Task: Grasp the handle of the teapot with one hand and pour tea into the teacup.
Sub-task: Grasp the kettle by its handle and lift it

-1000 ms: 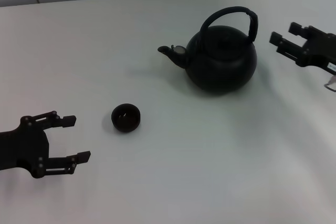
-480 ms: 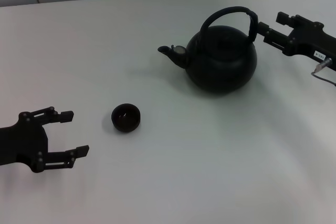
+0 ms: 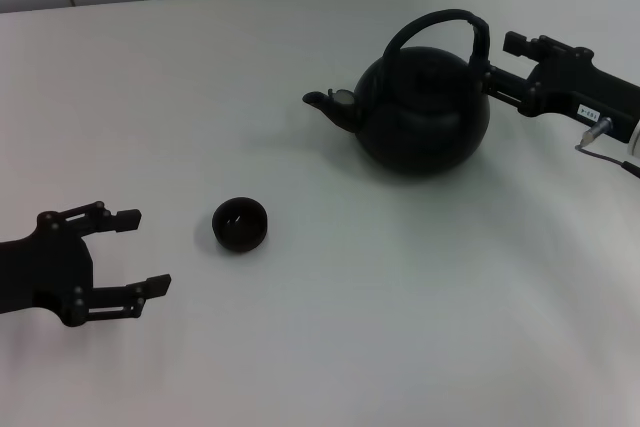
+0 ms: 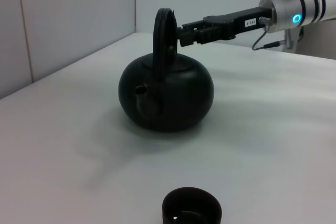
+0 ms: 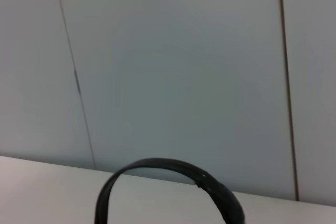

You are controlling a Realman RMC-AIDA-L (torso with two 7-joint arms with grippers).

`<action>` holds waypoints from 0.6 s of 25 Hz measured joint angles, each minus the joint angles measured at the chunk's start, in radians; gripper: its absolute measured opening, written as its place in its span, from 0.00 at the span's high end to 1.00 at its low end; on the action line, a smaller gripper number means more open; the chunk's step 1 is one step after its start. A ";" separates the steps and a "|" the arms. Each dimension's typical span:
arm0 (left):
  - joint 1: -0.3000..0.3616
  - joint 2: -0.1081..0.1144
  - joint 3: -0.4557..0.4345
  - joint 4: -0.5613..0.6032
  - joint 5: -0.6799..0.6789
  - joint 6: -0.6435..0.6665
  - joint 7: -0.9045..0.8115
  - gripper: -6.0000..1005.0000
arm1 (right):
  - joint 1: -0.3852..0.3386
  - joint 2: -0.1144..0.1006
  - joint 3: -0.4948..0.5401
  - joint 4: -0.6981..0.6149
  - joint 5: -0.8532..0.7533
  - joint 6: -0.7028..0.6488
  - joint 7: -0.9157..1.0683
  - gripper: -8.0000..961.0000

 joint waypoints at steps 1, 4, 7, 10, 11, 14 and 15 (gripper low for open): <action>0.000 0.000 0.000 0.000 0.000 -0.001 0.000 0.14 | 0.001 0.000 0.000 0.002 0.001 0.007 -0.002 0.33; 0.000 -0.001 0.000 0.000 -0.003 -0.002 0.000 0.14 | 0.014 -0.001 0.000 0.006 0.001 0.044 -0.003 0.35; 0.000 -0.002 0.000 0.000 -0.005 -0.002 -0.003 0.14 | 0.022 -0.002 -0.001 0.007 0.001 0.051 -0.008 0.36; 0.000 -0.002 0.000 0.000 -0.005 -0.002 -0.008 0.14 | 0.035 -0.001 -0.001 0.008 0.002 0.052 -0.016 0.37; 0.000 -0.002 0.000 0.000 -0.006 -0.002 -0.010 0.14 | 0.038 -0.001 -0.001 0.009 0.002 0.053 -0.018 0.38; 0.000 -0.002 0.000 0.000 -0.006 -0.002 -0.011 0.14 | 0.048 -0.001 -0.001 0.021 0.002 0.056 -0.029 0.39; 0.000 -0.002 0.000 0.000 -0.006 -0.002 -0.011 0.14 | 0.048 -0.001 -0.001 0.021 0.002 0.056 -0.029 0.40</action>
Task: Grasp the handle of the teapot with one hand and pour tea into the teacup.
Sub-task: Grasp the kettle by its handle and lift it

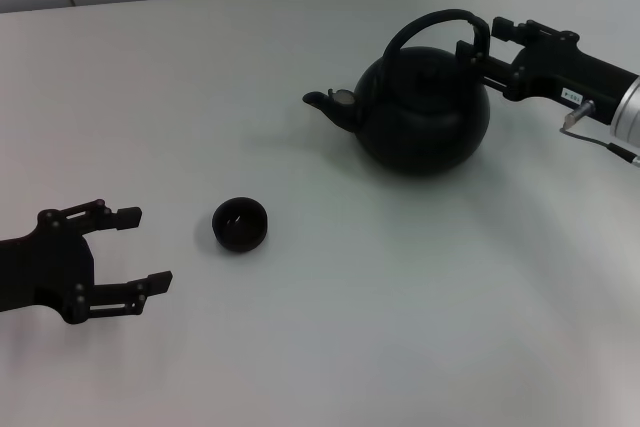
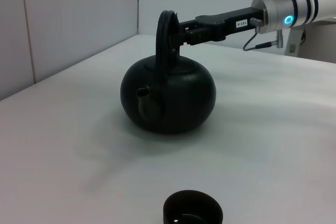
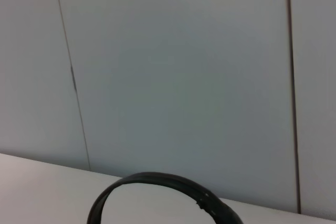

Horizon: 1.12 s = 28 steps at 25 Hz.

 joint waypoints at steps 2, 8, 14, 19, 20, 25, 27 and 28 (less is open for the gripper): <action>0.000 0.000 0.000 0.000 0.000 -0.001 -0.001 0.14 | 0.004 -0.001 0.000 0.001 0.000 0.008 -0.001 0.41; 0.000 0.000 0.000 0.000 0.000 -0.004 -0.001 0.14 | 0.008 0.000 0.000 0.001 0.000 0.022 -0.001 0.43; 0.000 0.000 0.000 0.000 0.000 -0.022 -0.001 0.14 | 0.009 0.000 0.000 0.003 0.000 0.022 -0.025 0.46; -0.002 0.000 0.000 0.000 0.000 -0.025 -0.001 0.14 | 0.014 0.000 0.000 0.004 0.000 0.022 -0.042 0.48; -0.002 0.000 0.000 0.000 0.000 -0.025 -0.001 0.14 | 0.014 0.000 0.000 0.004 0.000 0.022 -0.042 0.49; -0.003 -0.001 0.000 -0.001 0.000 -0.025 -0.001 0.14 | 0.014 0.001 0.000 0.004 0.000 0.023 -0.043 0.68; -0.003 -0.001 0.000 -0.001 0.000 -0.025 -0.001 0.14 | 0.013 0.000 0.000 0.004 0.000 0.024 -0.044 0.78; -0.003 -0.001 0.000 -0.001 0.000 -0.025 -0.001 0.14 | 0.012 0.000 0.001 0.004 0.000 0.024 -0.044 0.82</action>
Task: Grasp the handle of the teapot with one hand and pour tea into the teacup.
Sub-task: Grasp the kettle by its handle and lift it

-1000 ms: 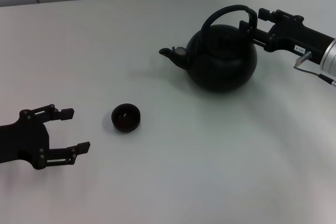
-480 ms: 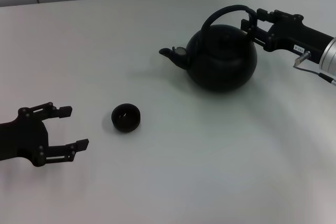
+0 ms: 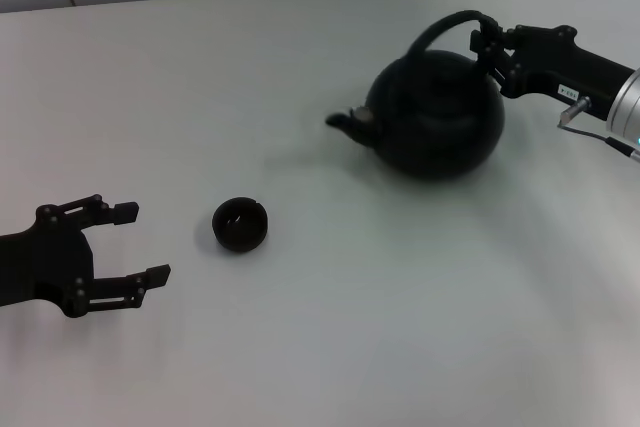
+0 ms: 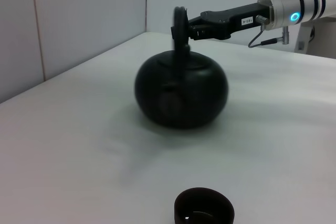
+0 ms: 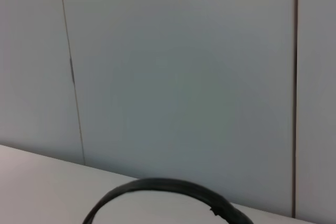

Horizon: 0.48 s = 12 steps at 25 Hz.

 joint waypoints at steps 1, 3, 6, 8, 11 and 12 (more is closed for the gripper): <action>0.000 0.000 0.000 0.000 0.000 0.000 0.000 0.14 | -0.001 0.000 0.002 0.000 0.000 0.000 -0.004 0.87; 0.000 0.000 0.000 0.000 0.000 0.000 0.000 0.14 | -0.002 0.000 0.003 0.000 0.000 0.000 -0.006 0.87; 0.000 0.000 -0.001 0.000 0.000 0.000 0.000 0.14 | -0.005 0.000 0.006 0.000 0.000 0.000 -0.012 0.87; 0.000 0.000 -0.001 0.000 0.000 0.000 0.000 0.14 | -0.006 0.001 0.008 0.000 0.000 0.000 -0.025 0.87; 0.000 0.000 -0.001 0.000 -0.001 0.000 0.000 0.14 | -0.007 0.001 0.008 0.000 0.001 -0.001 -0.046 0.87; 0.000 0.000 -0.002 0.000 -0.001 -0.001 0.000 0.14 | -0.007 0.001 0.008 0.000 0.001 -0.001 -0.046 0.87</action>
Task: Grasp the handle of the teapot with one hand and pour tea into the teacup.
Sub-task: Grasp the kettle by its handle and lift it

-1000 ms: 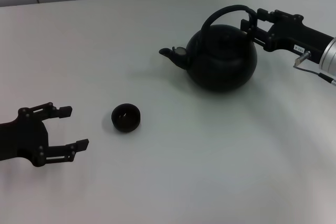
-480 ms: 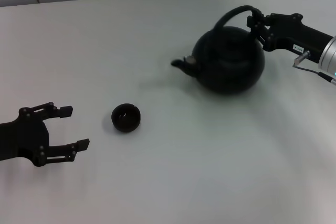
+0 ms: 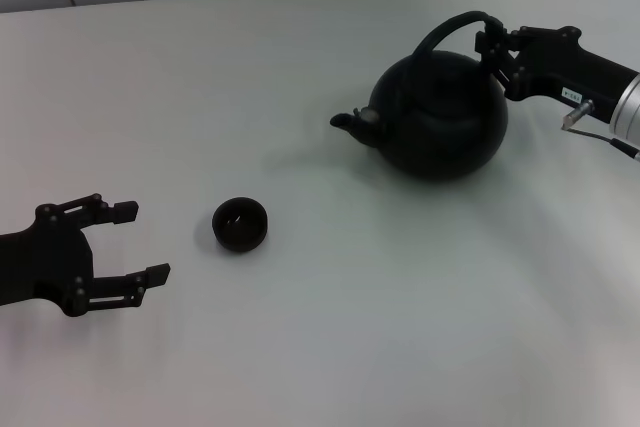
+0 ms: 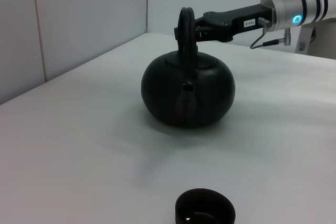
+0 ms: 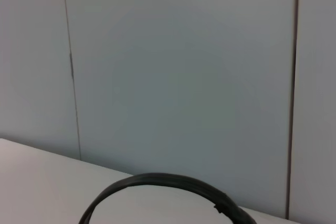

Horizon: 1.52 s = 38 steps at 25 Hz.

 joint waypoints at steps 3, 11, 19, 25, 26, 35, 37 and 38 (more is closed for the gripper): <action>0.000 0.000 0.000 0.000 0.000 0.000 0.002 0.14 | 0.000 0.000 -0.002 0.000 0.000 -0.004 -0.019 0.88; 0.003 0.000 -0.002 0.000 0.000 -0.002 0.011 0.14 | 0.011 0.000 -0.008 -0.004 0.000 -0.008 -0.036 0.89; 0.009 0.000 -0.002 0.000 0.000 -0.002 0.011 0.14 | 0.045 -0.002 -0.083 -0.034 0.000 -0.012 -0.036 0.90; 0.013 0.000 -0.002 -0.001 0.000 -0.003 0.011 0.14 | 0.068 -0.003 -0.090 -0.038 0.000 -0.021 -0.039 0.90; 0.013 0.000 -0.002 -0.001 0.000 -0.003 0.011 0.14 | 0.073 -0.003 -0.089 -0.038 0.000 -0.022 -0.040 0.90; 0.013 0.000 -0.010 -0.003 0.000 -0.003 0.011 0.14 | 0.097 -0.003 -0.121 -0.047 0.001 -0.024 -0.040 0.90; 0.013 0.000 -0.011 -0.003 0.000 -0.003 0.011 0.14 | 0.102 -0.002 -0.136 -0.053 0.001 -0.024 -0.040 0.90; 0.013 0.000 -0.011 -0.003 0.000 -0.003 0.011 0.14 | 0.105 -0.002 -0.138 -0.053 0.001 -0.024 -0.040 0.90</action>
